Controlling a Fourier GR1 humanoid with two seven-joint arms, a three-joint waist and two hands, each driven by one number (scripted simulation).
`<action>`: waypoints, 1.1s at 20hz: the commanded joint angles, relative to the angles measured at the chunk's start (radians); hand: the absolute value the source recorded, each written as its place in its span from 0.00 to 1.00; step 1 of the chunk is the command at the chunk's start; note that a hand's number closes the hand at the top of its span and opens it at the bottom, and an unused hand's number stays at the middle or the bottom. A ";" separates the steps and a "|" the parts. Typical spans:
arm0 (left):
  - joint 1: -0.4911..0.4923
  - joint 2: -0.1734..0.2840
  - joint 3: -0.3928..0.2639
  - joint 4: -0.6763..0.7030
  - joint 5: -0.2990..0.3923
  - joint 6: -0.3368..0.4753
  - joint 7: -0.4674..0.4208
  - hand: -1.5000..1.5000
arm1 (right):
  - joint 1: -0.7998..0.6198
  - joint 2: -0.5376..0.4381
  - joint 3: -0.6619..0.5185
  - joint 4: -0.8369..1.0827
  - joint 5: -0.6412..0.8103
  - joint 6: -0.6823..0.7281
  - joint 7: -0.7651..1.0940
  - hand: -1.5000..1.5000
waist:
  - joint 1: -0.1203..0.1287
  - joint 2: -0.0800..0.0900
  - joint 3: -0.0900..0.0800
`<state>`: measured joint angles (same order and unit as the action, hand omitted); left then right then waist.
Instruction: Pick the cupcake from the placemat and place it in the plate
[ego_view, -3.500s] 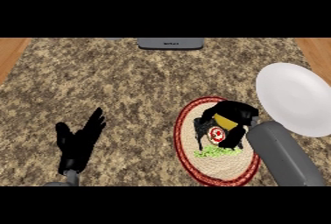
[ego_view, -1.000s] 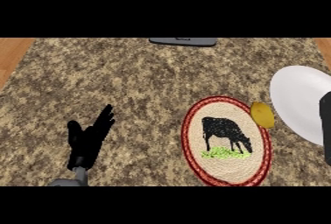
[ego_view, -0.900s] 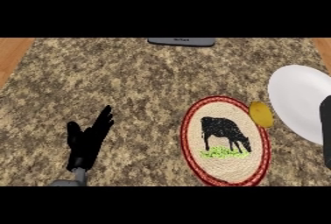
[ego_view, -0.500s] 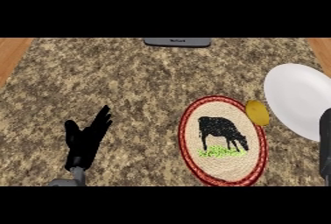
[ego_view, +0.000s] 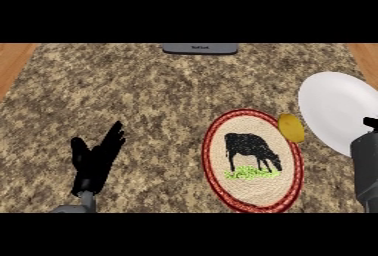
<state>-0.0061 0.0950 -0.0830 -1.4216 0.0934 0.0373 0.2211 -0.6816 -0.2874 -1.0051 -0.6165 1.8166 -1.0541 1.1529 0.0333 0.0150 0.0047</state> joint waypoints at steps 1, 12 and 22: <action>-0.006 -0.005 0.004 0.003 0.006 -0.001 0.012 0.50 | -0.011 -0.055 -0.009 0.161 -0.181 -0.147 -0.087 0.00 | -0.006 -0.003 0.000; 0.021 0.023 0.031 -0.015 0.028 -0.022 0.027 0.50 | 0.044 0.057 0.091 -0.089 -0.362 -0.437 -0.277 0.00 | -0.018 -0.012 -0.001; 0.030 0.003 0.016 -0.041 0.006 0.002 0.033 0.50 | 0.321 0.282 0.503 -0.471 -0.653 -0.442 -0.293 0.00 | -0.036 -0.021 -0.003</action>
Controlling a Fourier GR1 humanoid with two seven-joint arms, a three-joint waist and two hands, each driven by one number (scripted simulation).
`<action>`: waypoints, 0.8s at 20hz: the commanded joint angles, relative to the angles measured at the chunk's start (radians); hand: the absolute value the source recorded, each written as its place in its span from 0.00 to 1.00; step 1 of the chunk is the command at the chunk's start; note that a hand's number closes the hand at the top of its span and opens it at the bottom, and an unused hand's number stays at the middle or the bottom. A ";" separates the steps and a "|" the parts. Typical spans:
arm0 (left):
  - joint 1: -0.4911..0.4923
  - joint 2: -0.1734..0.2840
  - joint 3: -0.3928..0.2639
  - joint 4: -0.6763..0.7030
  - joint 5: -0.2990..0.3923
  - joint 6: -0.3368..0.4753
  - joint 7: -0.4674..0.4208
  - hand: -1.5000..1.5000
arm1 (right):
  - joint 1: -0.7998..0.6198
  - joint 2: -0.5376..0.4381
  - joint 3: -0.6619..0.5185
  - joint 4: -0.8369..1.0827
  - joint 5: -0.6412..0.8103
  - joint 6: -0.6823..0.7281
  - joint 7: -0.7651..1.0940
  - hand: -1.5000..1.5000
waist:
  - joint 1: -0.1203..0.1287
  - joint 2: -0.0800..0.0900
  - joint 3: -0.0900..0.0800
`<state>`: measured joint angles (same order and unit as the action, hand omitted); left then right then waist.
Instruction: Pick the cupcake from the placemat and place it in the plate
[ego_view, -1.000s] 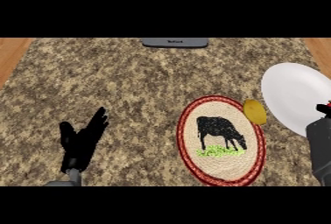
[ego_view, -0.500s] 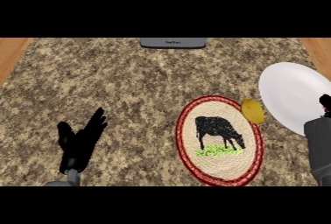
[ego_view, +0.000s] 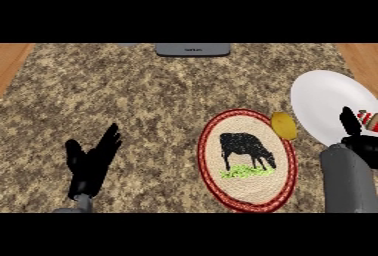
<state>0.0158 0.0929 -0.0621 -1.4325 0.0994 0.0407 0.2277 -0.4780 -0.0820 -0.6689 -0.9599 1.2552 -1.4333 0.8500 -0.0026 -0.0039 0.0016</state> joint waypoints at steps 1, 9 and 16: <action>0.013 0.006 0.007 0.016 0.000 -0.016 -0.026 0.50 | 0.134 0.078 0.204 -0.151 -0.104 -0.063 0.016 0.00 | -0.002 0.000 -0.001; 0.075 0.006 -0.002 -0.026 -0.020 -0.018 -0.046 0.50 | 0.284 0.081 0.387 -0.214 -0.058 -0.064 0.151 0.00 | 0.007 0.001 -0.003; -0.013 0.012 0.028 0.013 0.008 -0.036 0.005 0.50 | 0.311 0.082 0.452 -0.224 0.055 -0.028 0.304 0.00 | 0.004 0.001 -0.004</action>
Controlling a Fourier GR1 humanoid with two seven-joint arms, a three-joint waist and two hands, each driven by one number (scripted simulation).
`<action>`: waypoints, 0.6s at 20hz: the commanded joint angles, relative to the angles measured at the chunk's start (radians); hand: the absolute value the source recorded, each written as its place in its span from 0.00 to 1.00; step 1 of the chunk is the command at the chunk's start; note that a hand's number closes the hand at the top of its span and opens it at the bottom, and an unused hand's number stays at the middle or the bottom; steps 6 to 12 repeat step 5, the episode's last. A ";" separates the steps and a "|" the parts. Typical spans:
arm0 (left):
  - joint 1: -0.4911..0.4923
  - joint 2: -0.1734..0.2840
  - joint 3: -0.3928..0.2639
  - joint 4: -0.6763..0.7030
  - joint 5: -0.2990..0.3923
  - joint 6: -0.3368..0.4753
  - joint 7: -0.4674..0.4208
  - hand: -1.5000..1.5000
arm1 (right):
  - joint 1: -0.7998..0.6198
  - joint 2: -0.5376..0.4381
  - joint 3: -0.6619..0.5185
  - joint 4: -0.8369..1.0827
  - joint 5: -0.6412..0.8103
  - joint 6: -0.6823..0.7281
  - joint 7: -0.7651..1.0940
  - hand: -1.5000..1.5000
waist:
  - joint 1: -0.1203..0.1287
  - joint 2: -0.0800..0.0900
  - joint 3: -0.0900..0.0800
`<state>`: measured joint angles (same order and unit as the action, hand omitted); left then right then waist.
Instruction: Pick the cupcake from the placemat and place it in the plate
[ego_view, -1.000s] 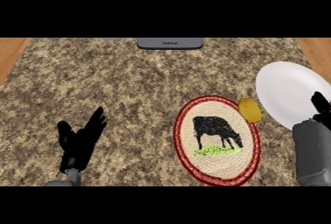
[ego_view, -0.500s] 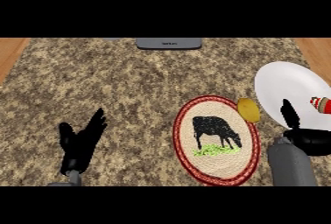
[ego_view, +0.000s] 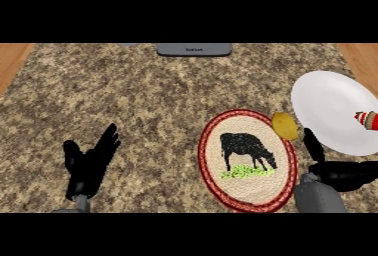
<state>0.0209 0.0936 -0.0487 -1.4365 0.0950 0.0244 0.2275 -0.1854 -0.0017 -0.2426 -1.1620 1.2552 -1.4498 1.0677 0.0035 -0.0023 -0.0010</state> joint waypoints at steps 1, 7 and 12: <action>0.014 0.024 0.019 -0.004 0.007 -0.019 -0.008 0.50 | 0.039 0.002 0.063 0.018 0.051 -0.048 0.108 0.00 | 0.006 0.001 0.000; -0.017 0.024 0.011 -0.013 0.002 -0.021 0.026 0.50 | -0.015 0.002 0.047 0.054 0.133 -0.048 0.188 0.00 | 0.007 0.001 0.000; -0.017 0.024 0.011 -0.013 0.002 -0.021 0.026 0.50 | -0.015 0.002 0.047 0.054 0.133 -0.048 0.188 0.00 | 0.007 0.001 0.000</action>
